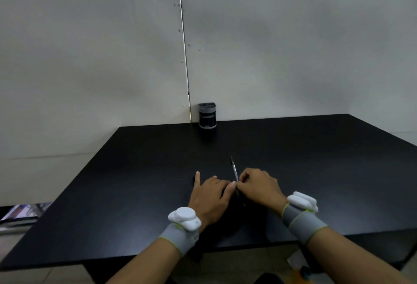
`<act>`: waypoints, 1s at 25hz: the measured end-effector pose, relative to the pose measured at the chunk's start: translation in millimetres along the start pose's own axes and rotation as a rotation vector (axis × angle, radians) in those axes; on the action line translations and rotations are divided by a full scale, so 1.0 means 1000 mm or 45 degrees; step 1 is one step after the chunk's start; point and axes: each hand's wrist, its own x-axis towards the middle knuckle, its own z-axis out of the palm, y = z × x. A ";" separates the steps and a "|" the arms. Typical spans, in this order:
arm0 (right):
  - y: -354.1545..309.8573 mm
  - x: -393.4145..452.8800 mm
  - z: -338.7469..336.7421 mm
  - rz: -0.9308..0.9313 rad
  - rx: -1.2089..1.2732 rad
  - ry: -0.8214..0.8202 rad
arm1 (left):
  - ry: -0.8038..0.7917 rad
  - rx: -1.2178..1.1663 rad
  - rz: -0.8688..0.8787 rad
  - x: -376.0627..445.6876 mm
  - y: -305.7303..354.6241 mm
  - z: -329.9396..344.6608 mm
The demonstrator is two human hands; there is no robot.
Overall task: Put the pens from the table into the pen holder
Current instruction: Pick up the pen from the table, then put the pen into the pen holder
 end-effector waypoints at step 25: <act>-0.053 0.234 -0.039 -0.019 0.947 0.226 | 0.144 -0.013 -0.114 0.218 -0.094 -0.041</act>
